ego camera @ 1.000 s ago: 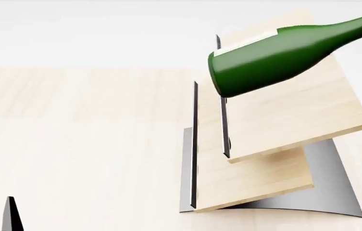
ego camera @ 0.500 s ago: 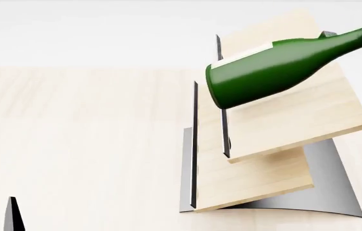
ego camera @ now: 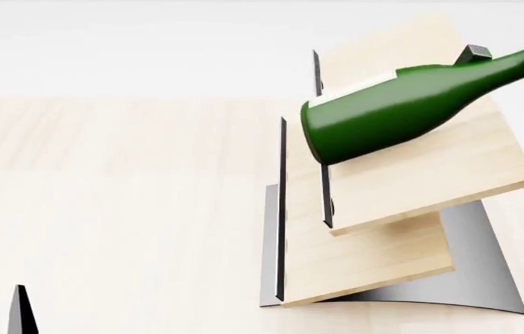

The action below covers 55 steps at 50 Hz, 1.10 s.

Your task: Put the wine bottle on the wine rack.

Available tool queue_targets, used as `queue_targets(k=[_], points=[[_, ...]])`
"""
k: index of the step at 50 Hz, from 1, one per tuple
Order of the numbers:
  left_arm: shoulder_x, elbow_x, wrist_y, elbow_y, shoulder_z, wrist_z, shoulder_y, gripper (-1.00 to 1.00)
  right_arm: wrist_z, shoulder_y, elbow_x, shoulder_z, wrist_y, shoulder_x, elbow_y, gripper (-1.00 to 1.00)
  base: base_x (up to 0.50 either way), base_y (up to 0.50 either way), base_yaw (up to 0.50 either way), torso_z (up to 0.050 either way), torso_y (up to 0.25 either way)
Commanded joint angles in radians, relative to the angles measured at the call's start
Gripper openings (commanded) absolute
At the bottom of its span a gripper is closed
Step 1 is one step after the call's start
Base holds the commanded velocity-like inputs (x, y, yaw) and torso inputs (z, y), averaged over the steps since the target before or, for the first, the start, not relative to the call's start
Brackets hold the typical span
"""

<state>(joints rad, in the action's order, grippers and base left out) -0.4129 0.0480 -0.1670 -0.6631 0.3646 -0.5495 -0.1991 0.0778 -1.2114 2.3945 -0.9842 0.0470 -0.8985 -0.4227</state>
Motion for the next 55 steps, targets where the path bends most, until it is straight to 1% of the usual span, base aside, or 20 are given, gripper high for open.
queue_targets(k=[1, 55], points=[[-0.001, 0.0, 0.0, 0.002, 0.004, -0.002, 0.002, 1.0, -0.015, -0.003, -0.027, 0.026, 0.002, -0.003, -0.001, -1.0, 0.0, 0.0, 0.0, 0.0, 0.0], [-0.009, -0.002, -0.003, 0.011, 0.013, -0.012, 0.008, 1.0, -0.044, 0.027, -0.042, 0.026, -0.012, 0.021, -0.05, -1.0, 0.0, 0.0, 0.0, 0.0, 0.0]])
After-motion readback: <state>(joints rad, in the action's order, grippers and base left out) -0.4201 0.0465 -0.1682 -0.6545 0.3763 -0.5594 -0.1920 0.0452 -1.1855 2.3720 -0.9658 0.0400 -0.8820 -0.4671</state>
